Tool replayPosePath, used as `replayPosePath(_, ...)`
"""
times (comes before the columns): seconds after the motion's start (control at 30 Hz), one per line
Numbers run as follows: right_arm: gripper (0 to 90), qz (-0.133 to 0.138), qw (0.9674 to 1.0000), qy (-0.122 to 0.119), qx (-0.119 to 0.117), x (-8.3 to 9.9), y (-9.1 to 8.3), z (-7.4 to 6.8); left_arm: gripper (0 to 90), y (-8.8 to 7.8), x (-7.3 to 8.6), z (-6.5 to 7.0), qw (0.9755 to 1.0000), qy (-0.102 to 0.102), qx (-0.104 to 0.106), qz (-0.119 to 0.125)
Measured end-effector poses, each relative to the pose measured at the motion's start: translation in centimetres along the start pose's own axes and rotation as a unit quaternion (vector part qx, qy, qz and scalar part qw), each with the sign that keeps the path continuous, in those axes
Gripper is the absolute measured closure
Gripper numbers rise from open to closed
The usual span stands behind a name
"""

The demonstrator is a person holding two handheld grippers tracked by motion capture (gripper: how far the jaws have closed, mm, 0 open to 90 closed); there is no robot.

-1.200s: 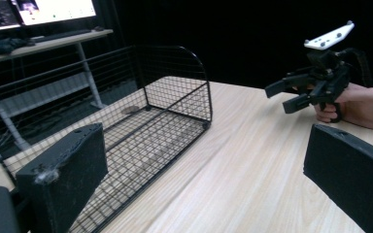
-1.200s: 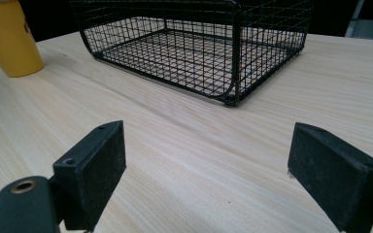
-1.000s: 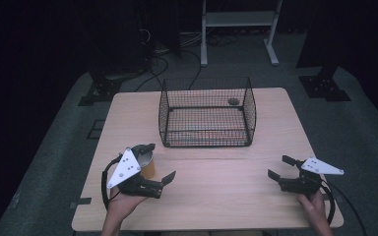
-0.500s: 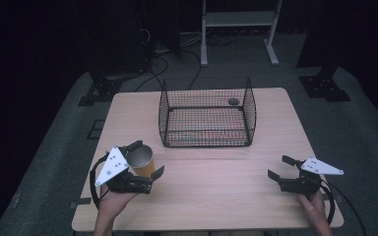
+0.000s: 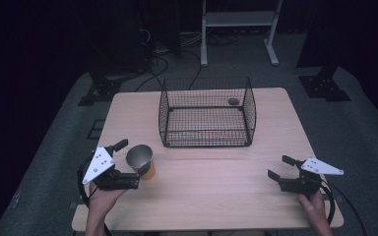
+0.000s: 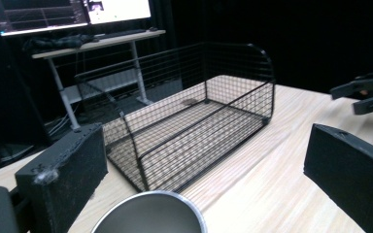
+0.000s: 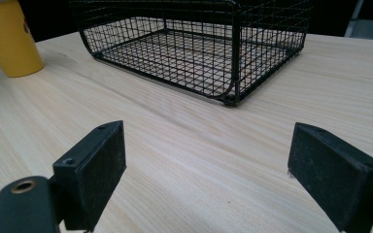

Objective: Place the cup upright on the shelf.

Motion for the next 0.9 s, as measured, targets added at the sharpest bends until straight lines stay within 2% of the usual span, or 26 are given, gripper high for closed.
replayPosePath(0.17, 12.7, 0.000, 1.0000, 0.004, -0.001, 0.0, 0.0, 0.0, 0.0, 0.2, 1.8, -1.0, 0.9998, -0.015, 0.000, -0.011)
replayPosePath(0.4, 12.7, 0.000, 1.0000, 0.003, -0.001, 0.0, 0.0, 0.0, 0.0, 0.4, 3.2, -1.7, 0.9993, -0.025, -0.006, -0.026)
replayPosePath(0.57, 12.7, 0.000, 1.0000, 0.000, -0.001, 0.0, 0.0, 0.0, 0.0, 0.5, 4.2, -2.4, 0.9986, -0.040, -0.012, -0.032)
replayPosePath(0.9, 12.7, 0.000, 1.0000, 0.000, -0.001, 0.0, 0.0, 0.0, 0.0, 1.2, 5.8, -2.6, 0.9971, -0.053, -0.007, -0.054)
Point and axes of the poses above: each handheld gripper's, and its own axes: y roughly forward along the jaws, x roughly out of its underside, z roughly to its right, the point moved 7 cm from there along y, roughly forward along the jaws, and after that the axes turned 2 degrees about z, right-handed, at the moved point
